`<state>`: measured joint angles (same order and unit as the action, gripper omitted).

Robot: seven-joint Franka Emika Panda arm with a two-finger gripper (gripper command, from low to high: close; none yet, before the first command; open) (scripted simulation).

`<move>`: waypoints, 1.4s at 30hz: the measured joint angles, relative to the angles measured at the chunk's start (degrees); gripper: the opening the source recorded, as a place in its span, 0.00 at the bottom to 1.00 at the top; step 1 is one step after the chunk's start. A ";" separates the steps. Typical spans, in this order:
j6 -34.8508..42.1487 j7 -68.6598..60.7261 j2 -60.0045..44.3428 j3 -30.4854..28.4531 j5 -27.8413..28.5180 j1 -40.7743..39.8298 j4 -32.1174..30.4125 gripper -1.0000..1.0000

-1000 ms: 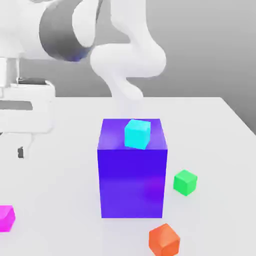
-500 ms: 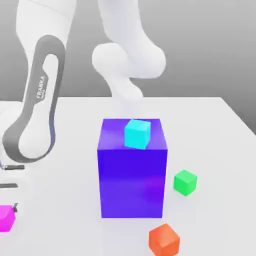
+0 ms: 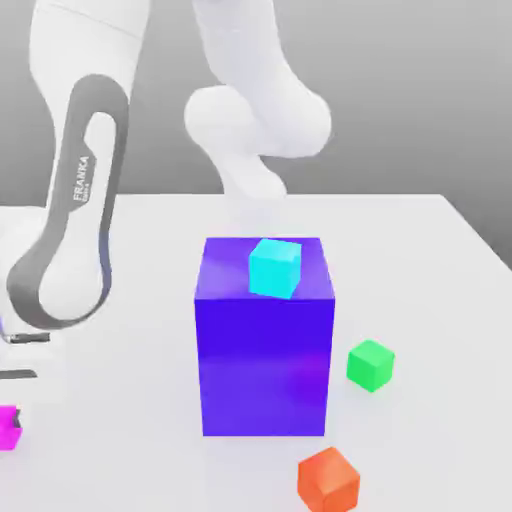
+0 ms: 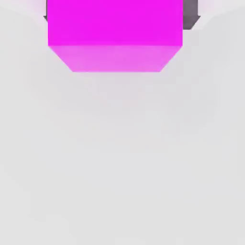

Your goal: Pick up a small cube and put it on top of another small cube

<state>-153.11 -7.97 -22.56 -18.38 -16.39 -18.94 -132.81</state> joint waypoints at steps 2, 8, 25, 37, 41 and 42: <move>0.11 0.44 1.26 -0.87 2.49 1.53 -0.33 0.00; -4.08 -2.14 0.43 -1.15 11.20 7.61 0.28 0.00; -5.97 -0.84 12.49 12.77 21.10 28.96 -9.21 0.00; -2.41 -14.03 32.04 23.43 9.95 42.49 -30.12 0.00; -1.41 -14.22 38.46 26.28 10.58 45.64 -37.36 0.00; -2.59 -13.88 37.65 26.73 11.04 45.60 -37.89 0.00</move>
<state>-155.69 -21.85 15.09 8.36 -5.35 26.66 -170.70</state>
